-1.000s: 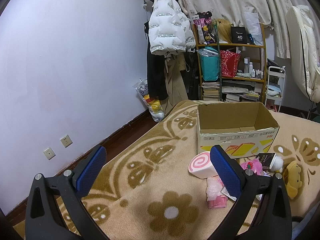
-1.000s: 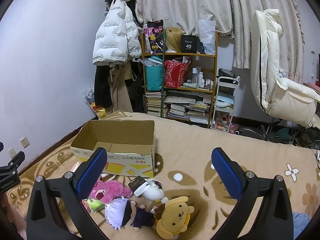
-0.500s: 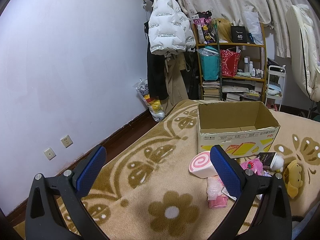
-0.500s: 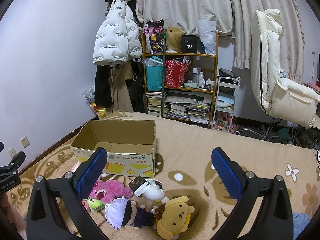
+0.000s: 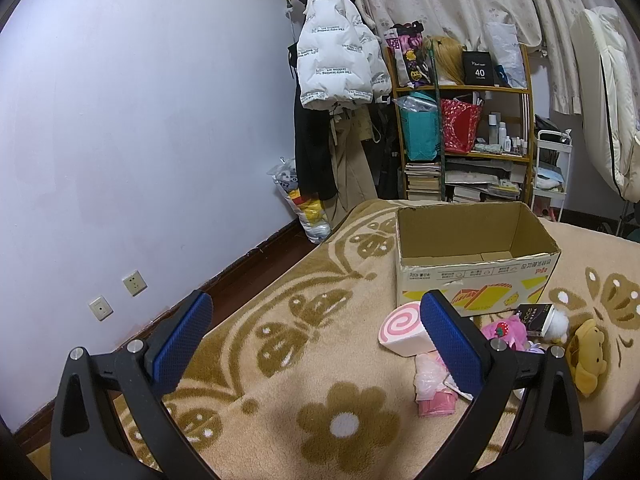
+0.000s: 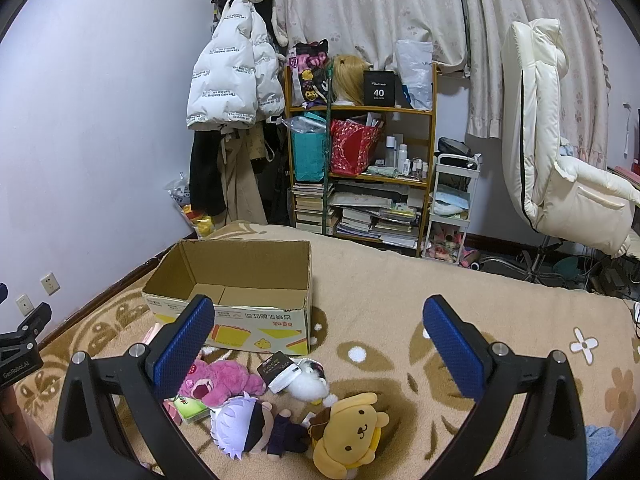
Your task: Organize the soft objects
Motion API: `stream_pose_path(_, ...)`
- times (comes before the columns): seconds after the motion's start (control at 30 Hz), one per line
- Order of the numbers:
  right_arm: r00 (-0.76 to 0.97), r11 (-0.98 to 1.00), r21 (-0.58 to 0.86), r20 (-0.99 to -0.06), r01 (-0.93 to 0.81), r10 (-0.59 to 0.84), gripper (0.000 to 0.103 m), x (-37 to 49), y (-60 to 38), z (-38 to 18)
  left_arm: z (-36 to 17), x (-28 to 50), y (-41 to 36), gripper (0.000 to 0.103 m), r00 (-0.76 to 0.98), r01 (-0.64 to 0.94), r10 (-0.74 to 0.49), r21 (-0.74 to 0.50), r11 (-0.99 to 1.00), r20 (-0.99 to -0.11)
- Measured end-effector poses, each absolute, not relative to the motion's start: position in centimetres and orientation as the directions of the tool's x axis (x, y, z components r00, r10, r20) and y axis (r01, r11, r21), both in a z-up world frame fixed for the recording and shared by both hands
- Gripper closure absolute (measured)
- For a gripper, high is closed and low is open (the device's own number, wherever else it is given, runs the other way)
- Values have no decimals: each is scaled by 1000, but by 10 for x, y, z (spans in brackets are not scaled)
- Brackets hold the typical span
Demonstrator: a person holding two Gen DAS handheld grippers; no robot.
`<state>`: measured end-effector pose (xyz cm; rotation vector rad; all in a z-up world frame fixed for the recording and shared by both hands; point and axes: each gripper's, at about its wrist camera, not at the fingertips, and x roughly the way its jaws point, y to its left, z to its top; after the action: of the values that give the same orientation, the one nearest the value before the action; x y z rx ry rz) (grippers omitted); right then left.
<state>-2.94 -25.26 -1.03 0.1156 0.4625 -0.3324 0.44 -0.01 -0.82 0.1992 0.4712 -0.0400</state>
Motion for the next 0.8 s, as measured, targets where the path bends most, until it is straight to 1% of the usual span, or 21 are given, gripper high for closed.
stream_pose_path(0.57, 841, 939, 35, -457, 341, -288, 0, -29, -253, -10, -8, 4, -1, 1, 890, 84, 9, 184, 979, -456)
stream_pose_path(0.7, 839, 939, 35, -462, 343, -289, 0, -31, -254, -1, -9, 4, -2, 1, 887, 87, 11, 192, 978, -461)
stream_pose_path(0.73, 837, 938, 37, -466, 343, -288, 0, -26, -254, -14, -10, 5, -2, 0, 886, 88, 14, 196, 977, -464)
stream_pose_path(0.8, 832, 938, 41, -477, 343, -283, 0, -23, -255, -17, -11, 7, -2, 1, 880, 80, 30, 209, 975, -474)
